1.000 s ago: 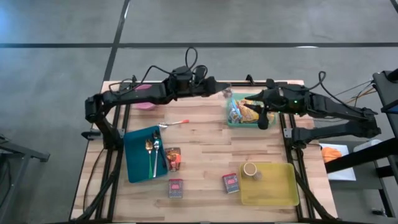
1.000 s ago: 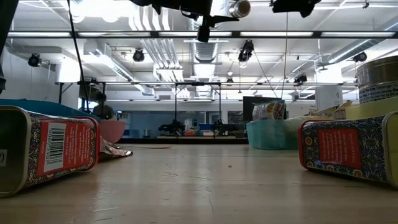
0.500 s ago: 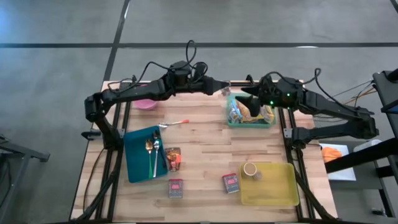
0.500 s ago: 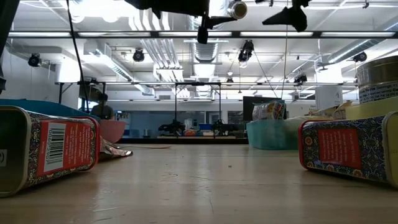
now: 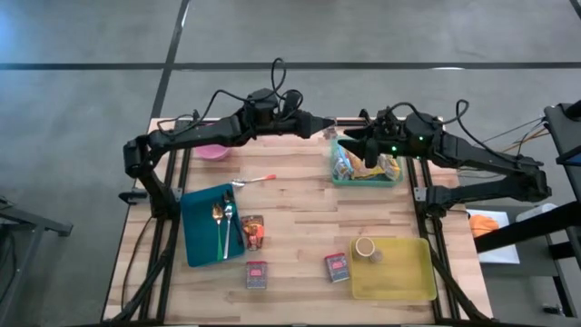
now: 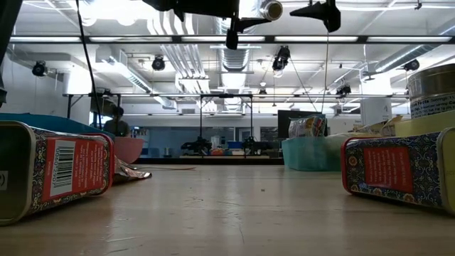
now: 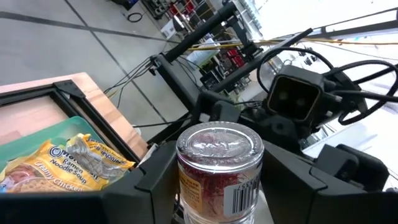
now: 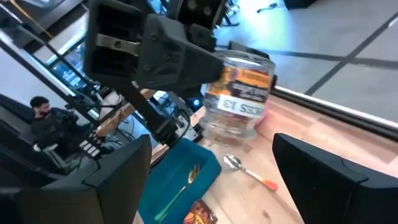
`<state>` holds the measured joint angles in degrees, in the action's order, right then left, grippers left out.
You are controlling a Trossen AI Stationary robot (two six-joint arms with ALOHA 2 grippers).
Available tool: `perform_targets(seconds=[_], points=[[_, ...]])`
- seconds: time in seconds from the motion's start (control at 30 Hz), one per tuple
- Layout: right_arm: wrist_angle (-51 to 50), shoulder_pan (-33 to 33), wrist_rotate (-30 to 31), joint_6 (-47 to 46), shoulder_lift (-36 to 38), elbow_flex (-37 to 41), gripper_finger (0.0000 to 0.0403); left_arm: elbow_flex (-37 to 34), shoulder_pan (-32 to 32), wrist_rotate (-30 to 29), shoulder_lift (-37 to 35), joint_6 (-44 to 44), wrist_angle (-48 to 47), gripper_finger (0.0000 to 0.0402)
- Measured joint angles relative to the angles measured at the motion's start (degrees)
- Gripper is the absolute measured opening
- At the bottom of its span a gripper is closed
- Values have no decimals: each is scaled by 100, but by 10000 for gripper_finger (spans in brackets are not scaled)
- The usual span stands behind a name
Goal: Pick & Place Food Item
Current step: Put the brown spice bottle into the yellow bin
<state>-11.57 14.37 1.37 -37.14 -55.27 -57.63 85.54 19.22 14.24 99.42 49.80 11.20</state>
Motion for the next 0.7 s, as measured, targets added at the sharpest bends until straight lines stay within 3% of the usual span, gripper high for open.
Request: perform_targets(seconds=[0.3, 0.7], points=[[282, 2, -58, -210, -493, 1, 329, 2, 0, 60, 0, 121, 125, 189], [474, 28, -138, -210, -538, 2, 329, 4, 0, 249, 0, 140, 116, 189]])
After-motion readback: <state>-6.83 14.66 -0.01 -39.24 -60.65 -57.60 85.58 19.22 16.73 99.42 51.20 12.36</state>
